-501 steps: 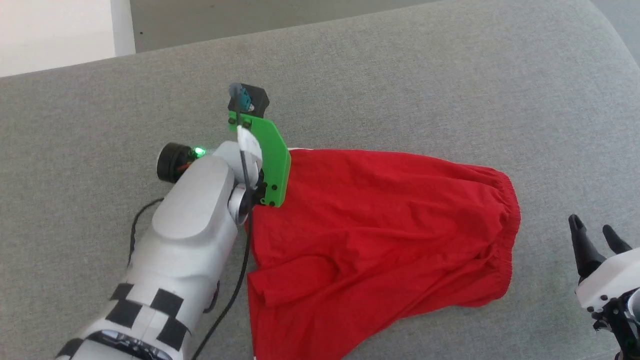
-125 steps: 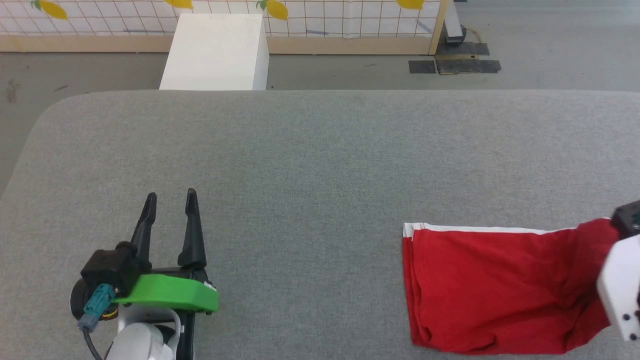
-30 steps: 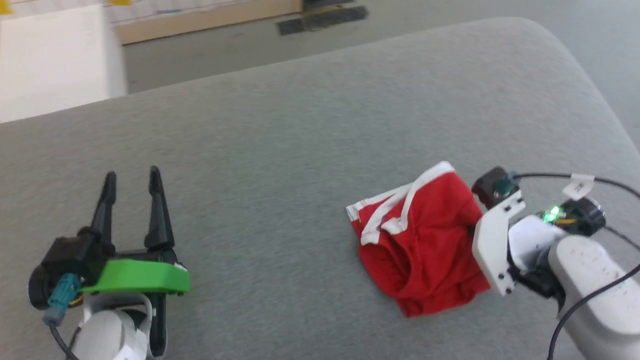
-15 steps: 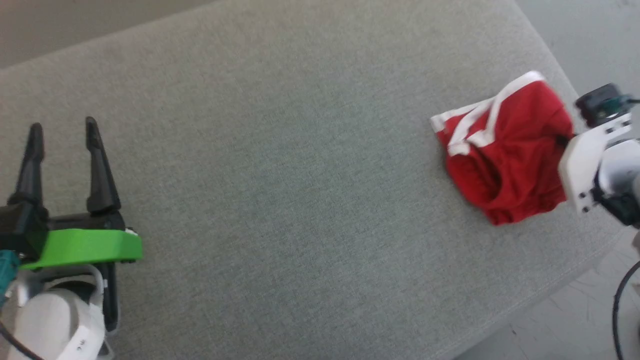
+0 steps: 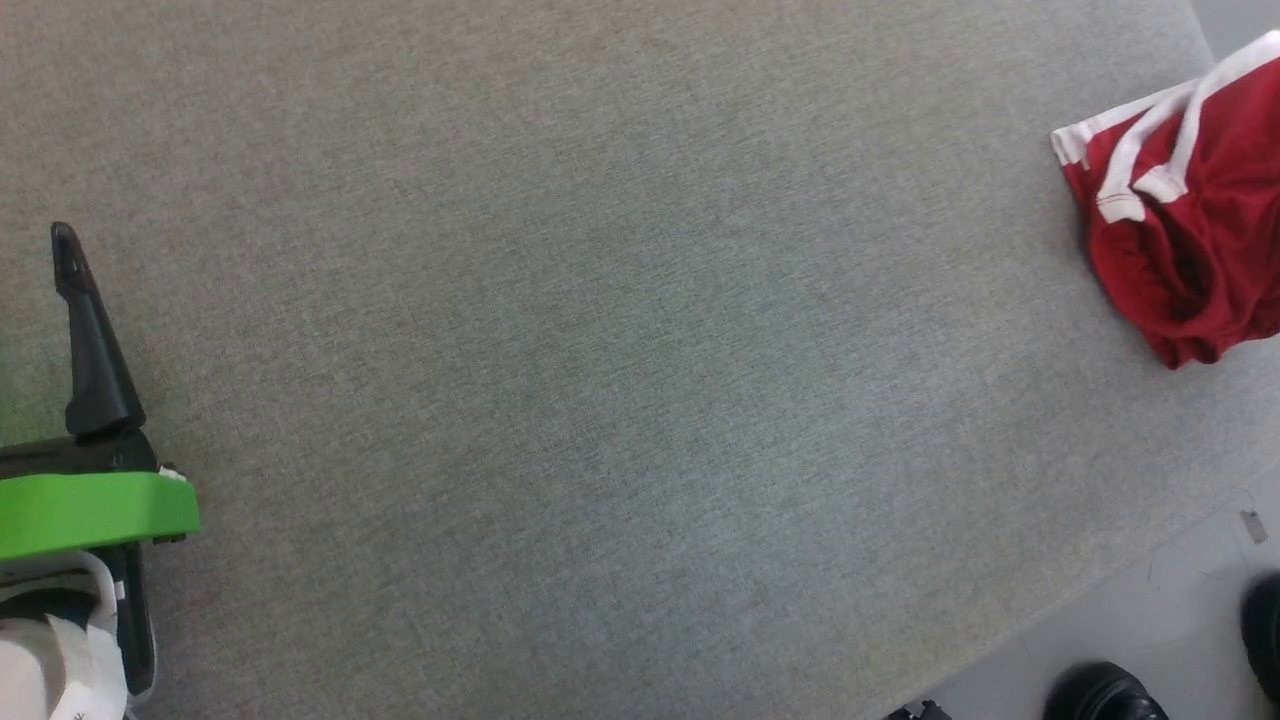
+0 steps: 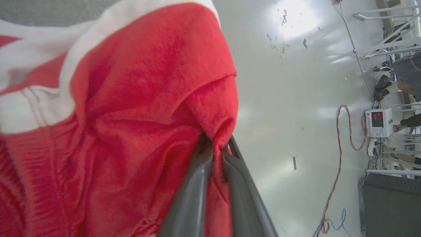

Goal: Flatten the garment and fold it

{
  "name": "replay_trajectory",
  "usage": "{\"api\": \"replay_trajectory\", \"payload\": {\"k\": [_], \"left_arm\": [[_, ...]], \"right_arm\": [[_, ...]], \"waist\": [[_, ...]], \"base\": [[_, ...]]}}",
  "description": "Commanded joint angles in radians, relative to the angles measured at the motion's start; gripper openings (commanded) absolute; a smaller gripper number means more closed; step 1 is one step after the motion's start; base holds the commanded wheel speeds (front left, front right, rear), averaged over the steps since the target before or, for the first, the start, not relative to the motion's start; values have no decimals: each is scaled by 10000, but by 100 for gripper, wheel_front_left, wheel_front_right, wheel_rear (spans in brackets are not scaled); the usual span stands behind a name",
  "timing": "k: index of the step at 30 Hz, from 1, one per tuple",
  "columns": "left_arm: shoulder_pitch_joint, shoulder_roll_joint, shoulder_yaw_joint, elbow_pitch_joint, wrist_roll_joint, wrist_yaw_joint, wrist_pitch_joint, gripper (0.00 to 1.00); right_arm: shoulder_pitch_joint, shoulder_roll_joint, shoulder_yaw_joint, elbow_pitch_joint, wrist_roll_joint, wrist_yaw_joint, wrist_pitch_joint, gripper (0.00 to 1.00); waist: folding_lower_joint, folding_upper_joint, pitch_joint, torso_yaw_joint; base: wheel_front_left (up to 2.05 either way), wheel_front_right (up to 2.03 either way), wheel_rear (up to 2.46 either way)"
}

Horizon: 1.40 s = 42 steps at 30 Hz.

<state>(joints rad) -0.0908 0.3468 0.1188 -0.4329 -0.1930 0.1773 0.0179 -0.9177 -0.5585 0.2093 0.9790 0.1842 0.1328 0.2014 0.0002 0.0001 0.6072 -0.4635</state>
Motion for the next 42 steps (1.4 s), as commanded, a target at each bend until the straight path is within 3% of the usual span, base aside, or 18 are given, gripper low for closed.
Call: {"api": "replay_trajectory", "payload": {"k": [1, 7, 10, 13, 19, 26, 30, 34, 42], "left_arm": [[110, 81, 32, -91, 140, 58, 45, 100], [222, -61, -29, 56, -2, 95, -68, 100], [286, -315, -129, 374, -175, 115, -413, 100], [436, -611, -212, 846, -411, 100, -838, 100], [745, -1170, -307, 1820, -858, 44, -1734, 100], [523, -1482, -454, 2544, -1099, -27, -2190, 100], [156, -1466, -583, 2792, -1148, -137, -2235, 100], [-120, -1487, -814, 3088, -1111, -203, -2188, 100], [-636, -1794, -1376, 3980, -1076, -321, -2274, 100]], "right_arm": [[-198, 32, -176, 235, -227, -21, -157, 100], [-605, -8, -1142, 958, -896, -21, -704, 100], [-923, 70, -2288, 856, -543, -21, -1759, 100], [-1115, 274, -2741, 393, -352, -21, -2745, 100], [-1052, 1585, -2342, -1817, 1331, -21, -3820, 100], [561, 3066, -1958, -5194, 2920, -21, -4114, 100], [1568, 4177, -2089, -6527, 2642, -21, -4131, 100], [2432, 4855, -2193, -7306, 2206, -21, -4203, 100], [4163, 5076, -2090, -7760, 1653, -21, -4508, 100]], "waist": [[-2, -1, 32, 58], [-2, -1, -473, 169], [-2, -1, -1042, 305], [-2, -1, -1765, 492], [-2, -1, -3353, 940], [-2, -1, -4387, 1875], [-2, -1, -4579, 2452], [-2, -1, -4697, 2988], [-2, -1, -4884, 4089]], "base": [[0, 0, 0], [0, 0, 0], [0, 0, 0], [0, 0, 0], [0, 0, 0], [0, 0, 0], [0, 0, 0], [0, 0, 0], [0, 0, 0]]}}
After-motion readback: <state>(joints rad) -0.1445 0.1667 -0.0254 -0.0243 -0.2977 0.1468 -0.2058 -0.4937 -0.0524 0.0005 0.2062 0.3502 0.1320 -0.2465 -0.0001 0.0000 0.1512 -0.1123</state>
